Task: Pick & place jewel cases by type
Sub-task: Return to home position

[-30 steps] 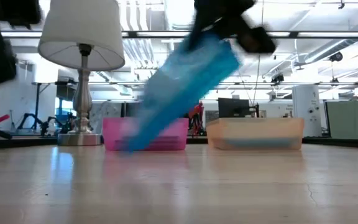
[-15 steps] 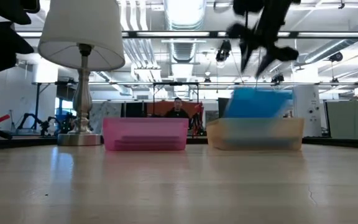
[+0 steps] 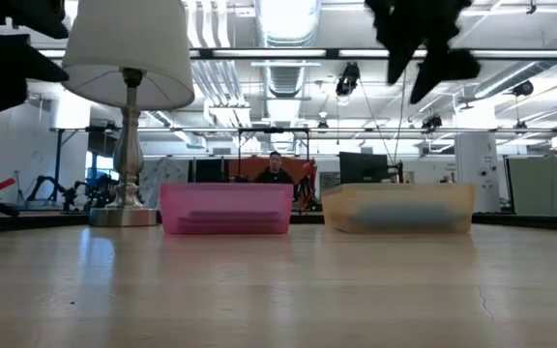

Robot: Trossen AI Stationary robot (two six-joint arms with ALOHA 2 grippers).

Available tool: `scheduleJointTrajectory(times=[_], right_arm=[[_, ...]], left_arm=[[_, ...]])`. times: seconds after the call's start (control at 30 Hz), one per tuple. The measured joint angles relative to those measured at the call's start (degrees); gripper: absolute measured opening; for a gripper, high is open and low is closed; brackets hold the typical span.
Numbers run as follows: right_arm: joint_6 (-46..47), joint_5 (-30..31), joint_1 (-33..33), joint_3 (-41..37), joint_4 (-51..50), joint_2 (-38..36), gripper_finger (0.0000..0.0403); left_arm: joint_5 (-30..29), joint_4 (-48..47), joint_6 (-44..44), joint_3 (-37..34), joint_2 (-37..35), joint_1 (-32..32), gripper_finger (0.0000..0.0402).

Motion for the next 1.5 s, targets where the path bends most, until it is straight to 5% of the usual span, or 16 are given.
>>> scheduleJointTrajectory(times=[0.17, 0.3, 0.37, 0.43, 0.53, 0.63, 0.73, 0.8, 0.93, 1.1, 1.27, 1.4, 1.5], right_arm=[[10.51, 2.78, 18.97, -1.5, 6.54, -1.37, 0.0226], [21.5, 4.65, 27.42, 0.17, 7.68, -1.72, 0.0226], [27.04, 12.42, 30.92, 1.08, 9.19, -1.97, 0.0226], [11.26, 21.16, 36.5, 1.42, 20.23, -2.3, 0.0226], [-6.22, 24.17, 38.05, -1.08, 40.94, -3.4, 0.0226], [-16.56, 5.74, 32.57, -9.69, 66.86, -3.64, 0.0226], [-17.11, -16.02, 24.39, -18.15, 83.6, -1.89, 0.0225], [-17.59, -19.66, 21.25, -20.29, 84.58, -3.99, 0.0225], [-24.88, -19.18, 19.45, -21.69, 73.72, -14.06, 0.0226], [-30.79, -11.62, 18.64, -23.84, 55.08, -28.52, 0.0226], [-30.35, -12.23, 15.13, -32.48, 55.28, -40.92, 0.0226], [-29.61, -10.79, 14.97, -40.05, 60.08, -45.46, 0.0226], [-29.59, -4.32, 15.02, -43.29, 59.6, -48.6, 0.0226]], left_arm=[[-4.52, -0.04, -1.14, 0.02, -0.22, 0.48, 0.0131], [-1.95, 4.34, -7.87, 0.02, -0.46, 0.44, 0.0131], [-4.88, 12.66, 2.05, 0.02, -0.44, 0.4, 0.0131], [-3.42, 25.05, 17.77, 0.02, -0.72, 1.36, 0.0131], [12.01, 46.32, 35.47, -0.04, -0.42, 6.53, 0.0131], [30.11, 60.42, 45.08, -0.04, 2.43, 14.14, 0.0131], [37.86, 55.54, 48.0, 2.45, 3.78, 21.02, 0.0131], [37.59, 48.83, 52.65, 3.87, 1.51, 23.57, 0.0131], [32.44, 34.78, 59.51, 6.7, -8.58, 25.03, 0.0131], [25.52, 17.37, 63.26, 6.62, -22.51, 23.05, 0.0131], [20.32, 4.81, 63.81, 3.64, -34.93, 24.93, 0.0131], [23.05, 6.81, 62.67, -2.21, -42.75, 26.26, 0.0131], [22.3, 6.21, 59.54, -6.7, -46.98, 26.4, 0.0131]])
